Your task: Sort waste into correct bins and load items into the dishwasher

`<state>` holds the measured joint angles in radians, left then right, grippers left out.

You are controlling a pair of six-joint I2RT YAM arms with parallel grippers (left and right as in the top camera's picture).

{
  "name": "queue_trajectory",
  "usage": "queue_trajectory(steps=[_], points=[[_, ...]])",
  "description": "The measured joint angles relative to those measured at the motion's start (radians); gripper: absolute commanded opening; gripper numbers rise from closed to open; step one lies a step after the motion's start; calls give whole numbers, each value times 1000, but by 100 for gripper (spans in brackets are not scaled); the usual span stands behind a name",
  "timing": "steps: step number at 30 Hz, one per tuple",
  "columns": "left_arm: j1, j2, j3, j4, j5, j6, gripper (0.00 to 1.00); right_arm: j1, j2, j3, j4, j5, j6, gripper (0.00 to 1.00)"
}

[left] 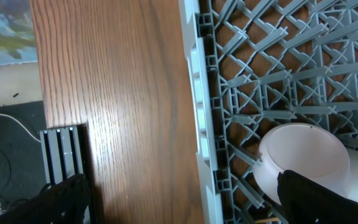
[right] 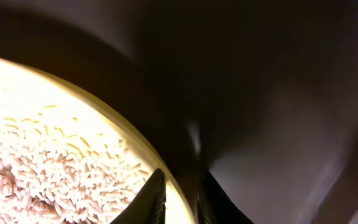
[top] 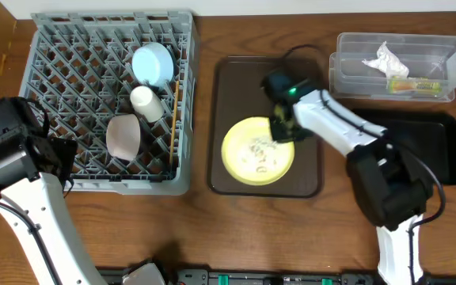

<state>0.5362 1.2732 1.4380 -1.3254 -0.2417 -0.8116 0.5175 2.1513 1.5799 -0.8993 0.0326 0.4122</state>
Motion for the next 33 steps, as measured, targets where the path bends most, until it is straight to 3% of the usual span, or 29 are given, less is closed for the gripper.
queue_trajectory(steps=[5, 10, 17, 20, 21, 22, 23, 33], points=[[0, 0, 0, 0, 0, 0, 98, -110, 0, 63, -13, -17, -5, 25], [0, 0, 0, 0, 0, 0, 98, -148, 0, 132, -43, -132, -15, 1], [0, 0, 0, 0, 0, 0, 98, -143, 0, 312, -253, -220, -23, 4], [0, 0, 0, 0, 0, 0, 98, -145, -12, 424, -339, -232, -31, 16], [0, 0, 0, 0, 0, 0, 98, -150, -23, 453, -359, -235, -34, 28], [0, 0, 0, 0, 0, 0, 98, -163, -42, 493, -384, -240, -29, 51], [0, 0, 0, 0, 0, 0, 98, -179, -64, 523, -395, -243, -36, 99], [0, 0, 0, 0, 0, 0, 98, -381, -345, 594, -525, -182, -42, 99]])
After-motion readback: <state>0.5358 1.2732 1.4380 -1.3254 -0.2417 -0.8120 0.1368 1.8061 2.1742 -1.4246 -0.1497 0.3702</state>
